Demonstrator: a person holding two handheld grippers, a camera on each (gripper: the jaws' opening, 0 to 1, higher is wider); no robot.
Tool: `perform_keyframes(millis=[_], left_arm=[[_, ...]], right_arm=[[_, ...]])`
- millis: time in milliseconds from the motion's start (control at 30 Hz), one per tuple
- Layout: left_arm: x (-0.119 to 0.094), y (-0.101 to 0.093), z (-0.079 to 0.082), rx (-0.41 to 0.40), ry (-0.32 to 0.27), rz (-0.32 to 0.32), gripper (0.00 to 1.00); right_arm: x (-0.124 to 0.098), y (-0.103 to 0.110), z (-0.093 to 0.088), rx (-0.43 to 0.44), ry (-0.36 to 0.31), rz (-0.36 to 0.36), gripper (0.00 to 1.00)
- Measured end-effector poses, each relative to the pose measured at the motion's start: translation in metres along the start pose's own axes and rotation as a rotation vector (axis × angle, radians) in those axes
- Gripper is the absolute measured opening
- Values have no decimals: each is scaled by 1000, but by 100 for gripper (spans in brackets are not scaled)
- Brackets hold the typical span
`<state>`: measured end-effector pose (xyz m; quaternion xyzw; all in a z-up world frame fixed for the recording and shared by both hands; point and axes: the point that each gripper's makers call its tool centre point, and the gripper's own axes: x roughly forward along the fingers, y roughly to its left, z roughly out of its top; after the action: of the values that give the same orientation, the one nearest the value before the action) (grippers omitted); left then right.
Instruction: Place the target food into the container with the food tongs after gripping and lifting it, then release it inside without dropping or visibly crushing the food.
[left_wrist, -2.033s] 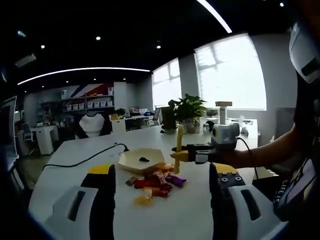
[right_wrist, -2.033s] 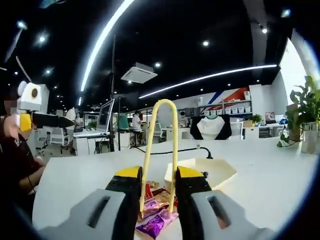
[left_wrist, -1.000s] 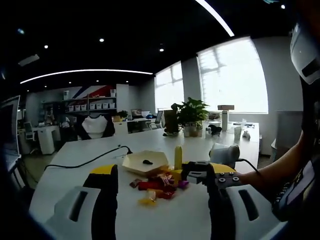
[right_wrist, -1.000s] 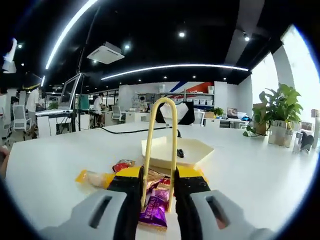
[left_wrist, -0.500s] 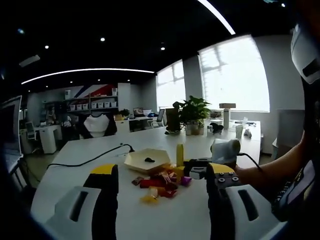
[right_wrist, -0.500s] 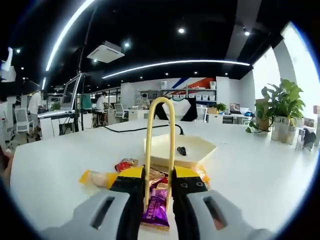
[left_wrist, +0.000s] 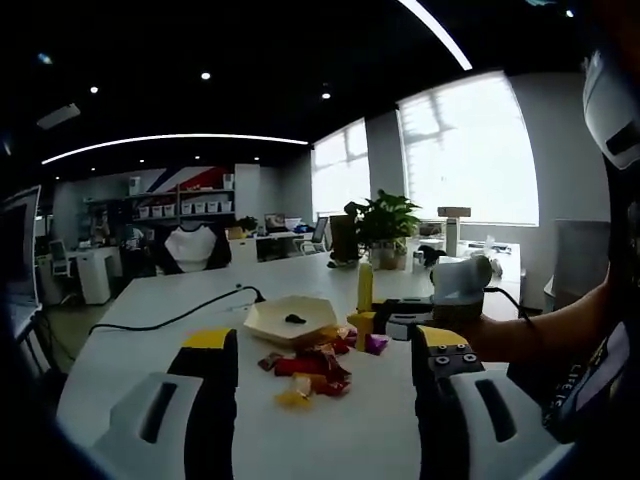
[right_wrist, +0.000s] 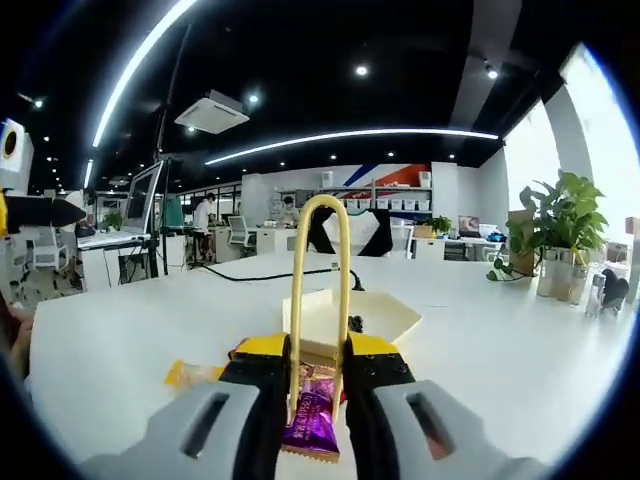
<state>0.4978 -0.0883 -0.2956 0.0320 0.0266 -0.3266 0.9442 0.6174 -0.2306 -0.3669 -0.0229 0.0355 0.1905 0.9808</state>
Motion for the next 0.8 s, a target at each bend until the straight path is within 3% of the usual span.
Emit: perform_keyframes(millis=[200,567,667,733,800], left_arm=[[3,-1,-5,11,14,-8,74],[4,-4,-1,54,18,-19,75],[4,-3,0,56,15,-15,75],[4,-2,1,53,13,-12,75],[5,-4,1,55,11,-20,75]], right_arm=[[2,-4,17,8,-28,-4,15],[16,-17,55,-40,-89,15,15],[25,-21,64,21,-90,26,15],[31,-22,70,-78,-95,23,15],[37,-21,74,-51,-104,34,15]])
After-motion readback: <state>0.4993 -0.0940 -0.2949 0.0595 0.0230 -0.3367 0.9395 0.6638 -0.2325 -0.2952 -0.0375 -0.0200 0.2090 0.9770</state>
